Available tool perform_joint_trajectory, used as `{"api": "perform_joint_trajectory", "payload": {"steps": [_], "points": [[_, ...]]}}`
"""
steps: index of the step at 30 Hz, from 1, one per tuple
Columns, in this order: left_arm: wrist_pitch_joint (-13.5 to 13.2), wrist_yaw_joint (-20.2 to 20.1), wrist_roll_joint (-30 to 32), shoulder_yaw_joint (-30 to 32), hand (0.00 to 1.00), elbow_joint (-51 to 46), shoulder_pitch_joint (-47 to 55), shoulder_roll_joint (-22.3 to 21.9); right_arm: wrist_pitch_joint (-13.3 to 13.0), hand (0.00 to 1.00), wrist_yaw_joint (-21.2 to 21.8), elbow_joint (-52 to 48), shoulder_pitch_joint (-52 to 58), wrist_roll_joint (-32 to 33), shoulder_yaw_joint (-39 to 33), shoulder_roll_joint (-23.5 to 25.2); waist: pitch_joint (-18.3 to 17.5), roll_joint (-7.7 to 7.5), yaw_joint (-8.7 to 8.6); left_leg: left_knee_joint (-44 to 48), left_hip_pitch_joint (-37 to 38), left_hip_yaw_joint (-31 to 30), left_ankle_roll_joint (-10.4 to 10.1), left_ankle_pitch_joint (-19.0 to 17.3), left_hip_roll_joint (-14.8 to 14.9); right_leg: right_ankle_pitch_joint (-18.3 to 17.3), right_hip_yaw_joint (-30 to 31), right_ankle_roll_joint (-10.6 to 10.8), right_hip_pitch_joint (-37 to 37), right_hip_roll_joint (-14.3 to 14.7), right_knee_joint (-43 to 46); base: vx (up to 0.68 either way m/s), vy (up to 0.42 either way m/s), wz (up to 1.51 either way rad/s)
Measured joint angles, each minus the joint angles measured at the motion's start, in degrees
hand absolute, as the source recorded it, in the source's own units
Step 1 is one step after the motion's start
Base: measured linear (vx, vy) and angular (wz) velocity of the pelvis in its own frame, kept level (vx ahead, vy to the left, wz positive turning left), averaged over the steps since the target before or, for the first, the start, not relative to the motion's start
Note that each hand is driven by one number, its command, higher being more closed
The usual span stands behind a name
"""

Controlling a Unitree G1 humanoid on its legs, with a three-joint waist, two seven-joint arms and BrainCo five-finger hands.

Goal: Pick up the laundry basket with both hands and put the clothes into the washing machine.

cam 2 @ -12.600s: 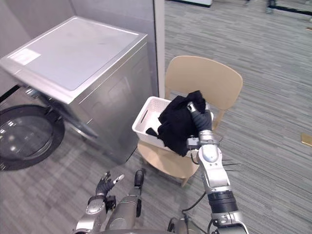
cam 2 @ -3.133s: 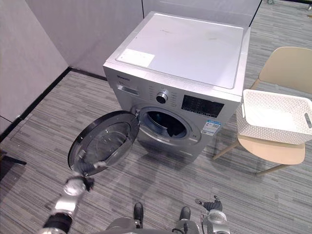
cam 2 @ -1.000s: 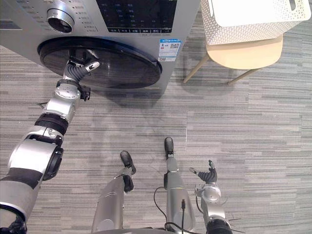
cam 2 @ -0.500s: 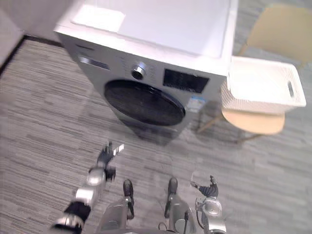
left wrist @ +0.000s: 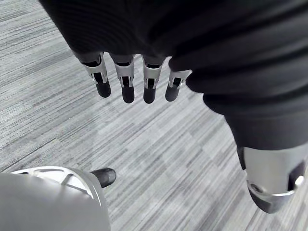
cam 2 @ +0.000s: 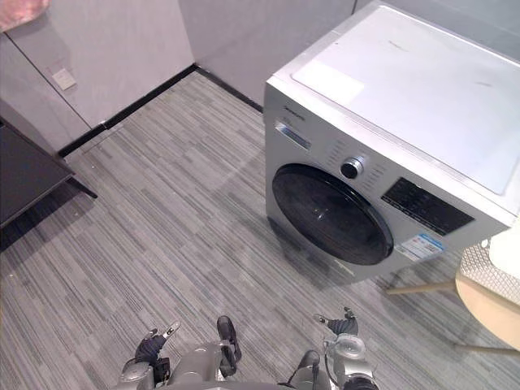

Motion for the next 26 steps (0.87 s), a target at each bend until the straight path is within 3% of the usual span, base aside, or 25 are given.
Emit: {"api": "perform_joint_trajectory", "payload": {"steps": [2, 3, 4, 5, 6, 9, 10, 12, 13, 14, 15, 16, 18, 19, 21, 22, 24, 25, 26], "points": [[0.04, 0.13, -0.13, 0.57, 0.00, -0.20, 0.81, -0.46, 0.66, 0.00, 0.14, 0.22, 0.15, 0.01, 0.75, -0.19, -0.25, 0.68, -0.31, 2.29, 0.51, -3.62, 0.81, -2.66, -0.44, 0.37, 3.75, -3.05, -3.71, -2.84, 14.59, 0.31, 0.168, 0.66], [0.06, 0.23, -0.18, 0.62, 0.00, -1.28, 1.45, -0.35, 0.87, 0.00, 0.17, 0.58, 0.23, 0.03, 1.69, -0.27, -0.09, 0.94, -0.46, 2.24, 1.92, -6.09, 1.52, -3.10, -0.58, 3.20, 8.50, -7.32, -7.51, -3.68, 25.24, 0.31, 0.168, 0.83], [0.07, 0.35, -0.29, 0.48, 0.00, -1.63, 1.49, -0.05, 0.91, 0.00, 0.21, 0.65, 0.26, 0.04, 1.84, -0.12, 0.29, 1.35, -0.67, 2.28, 2.62, -7.94, 1.44, -3.22, -0.33, 0.45, 10.42, -6.32, -9.17, -3.16, 28.46, 0.35, 0.069, 1.12], [0.00, 0.78, -0.44, 0.47, 0.00, -2.62, 1.52, 0.10, 0.92, 0.00, 0.38, 0.60, -0.11, 0.06, 2.22, 0.22, 0.60, 1.40, -1.58, 1.37, 3.94, -11.01, 1.66, -3.50, -0.25, -4.66, 11.98, -5.26, -10.92, -0.71, 29.53, 0.37, -0.002, 1.27], [-0.04, 1.20, -0.75, 0.52, 0.00, -2.70, 1.14, 0.23, 0.72, 0.00, 0.45, 0.46, -0.67, 0.06, 2.63, -0.12, 0.70, 1.39, -1.90, -0.14, 6.00, -13.58, 1.91, -3.67, -0.71, -6.92, 13.21, -6.22, -13.29, 2.18, 28.43, 0.38, -0.027, 1.22], [-0.09, 1.25, -0.91, 0.52, 0.00, -2.63, -0.11, -0.25, 0.43, 0.00, 0.45, -0.69, -1.03, 0.08, 3.28, -1.83, 2.52, 2.90, -3.04, -2.68, 12.09, -19.30, 1.39, -3.94, -1.04, -7.46, 16.98, -6.12, -18.39, 8.50, 21.19, 0.43, -0.052, 1.28], [-0.24, 1.28, -0.92, 0.53, 0.00, -2.63, -0.80, -0.24, 0.40, 0.00, 0.46, -1.60, -1.03, 0.07, 3.24, -2.08, 3.37, 3.04, -3.50, -3.25, 13.65, -21.56, 1.19, -4.04, -1.41, -5.84, 18.85, -6.15, -19.99, 9.83, 17.13, 0.50, -0.145, 1.61], [-0.78, 1.34, -0.92, 0.47, 0.00, -2.90, -1.93, -0.09, 0.33, 0.00, 0.54, -2.47, 0.15, 0.06, 3.19, -2.10, 4.48, 0.35, -3.43, -3.72, 16.75, -26.31, -1.29, -5.56, -3.62, 2.45, 24.74, -5.79, -22.18, 10.34, 5.01, 0.46, -0.230, 1.74], [-0.82, 1.37, -0.90, 0.52, 0.00, -3.07, -1.79, -0.03, 0.36, 0.00, 0.67, -2.44, 0.65, 0.04, 3.20, -2.04, 4.77, -0.25, -3.44, -3.37, 17.58, -27.43, -1.85, -6.55, -4.05, 5.27, 26.42, -6.23, -22.32, 9.68, 4.76, 0.44, -0.332, 1.79], [-0.79, 1.46, -0.90, 0.57, 0.00, -3.06, -1.72, -0.44, 0.43, 0.00, 1.17, -2.50, 2.16, 0.04, 2.86, -2.30, 4.75, 0.18, -3.67, -2.33, 18.19, -30.20, -3.17, -8.20, -3.46, 9.28, 27.04, -9.20, -22.45, 9.63, 9.54, 0.34, -0.299, 1.32], [-0.79, 1.52, -0.85, 0.61, 0.00, -3.27, -1.65, -1.41, 0.50, 0.00, 1.31, -2.62, 2.73, 0.03, 2.66, -2.39, 4.49, 1.27, -3.26, -1.93, 18.28, -30.82, -3.49, -8.39, -2.29, 6.91, 25.48, -9.41, -22.90, 9.97, 11.58, 0.53, -0.400, 1.42], [-0.73, 1.65, -0.82, 1.63, 0.00, -3.21, -0.82, -3.02, 0.57, 0.00, 1.48, -5.07, 2.35, 0.03, 2.51, -2.11, 4.23, 2.74, -3.17, 2.74, 15.84, -30.64, -4.42, -8.32, 0.39, 3.95, 21.63, -10.89, -22.19, 10.69, 13.65, 0.41, -0.307, 0.85], [-0.40, 1.79, -0.78, 2.55, 0.00, -3.26, -0.68, -3.99, 0.39, 0.00, 1.53, -6.39, 2.57, 0.03, 2.53, -0.92, 4.43, 2.96, -3.42, 11.65, 12.69, -28.51, -6.61, -7.56, 3.21, 2.60, 18.37, -12.80, -19.12, 11.72, 13.88, 0.43, -0.317, 0.82], [-0.05, 1.81, -0.81, 3.46, 0.00, -3.28, -0.65, -4.69, 0.40, 0.00, 1.51, -6.39, 2.85, 0.04, 2.57, -0.27, 4.55, 2.89, -3.14, 20.75, 9.38, -25.23, -8.27, -7.20, 6.29, 1.69, 17.10, -13.85, -15.34, 13.00, 12.66, 0.34, -0.251, 0.70], [-0.07, 1.75, -0.80, 3.46, 0.00, -3.47, -0.86, -5.08, 0.40, 0.00, 1.50, -6.88, 2.91, 0.04, 2.50, 0.73, 4.24, 1.79, -2.66, 25.56, 7.45, -17.66, -7.81, -7.47, 9.72, 1.25, 15.27, -14.46, -10.65, 13.55, 10.36, 0.23, -0.165, 0.44], [-0.08, 1.70, -0.79, 3.46, 0.00, -3.47, -0.98, -5.21, 0.36, 0.00, 1.50, -7.19, 2.80, 0.04, 2.06, 0.89, 4.11, 1.53, -2.57, 24.61, 7.17, -15.42, -7.76, -7.49, 10.23, 1.27, 14.64, -14.45, -9.50, 13.40, 9.30, 0.20, -0.145, 0.32], [-0.08, 1.20, -0.49, 3.46, 0.00, -3.48, -1.80, -6.14, 0.23, 0.00, 1.45, -7.43, 2.85, 0.03, 0.28, 0.77, 3.36, 2.45, -2.85, 14.06, 7.06, -9.89, -7.77, -6.71, 11.43, 1.25, 12.81, -14.26, -7.24, 13.42, 6.94, 0.12, -0.057, 0.31], [-0.08, 1.14, -0.26, 3.46, 0.00, -3.44, -2.05, -6.29, 0.34, 0.00, 1.45, -7.35, 2.88, 0.04, 0.03, 0.61, 3.08, 2.98, -2.90, 11.27, 6.93, -9.30, -7.12, -4.89, 11.49, 1.12, 12.46, -13.91, -7.31, 13.45, 6.96, 0.06, 0.055, 0.26], [-0.07, 1.11, -0.16, 3.46, 0.00, -3.29, -2.57, -6.67, 0.66, 0.00, 1.46, -6.98, 3.18, 0.03, -0.71, 0.30, 2.48, 4.20, -2.98, 6.42, 6.71, -9.01, -6.68, 0.41, 11.42, 0.63, 11.96, -13.07, -7.65, 13.66, 7.49, 0.05, 0.053, 0.17]]}}
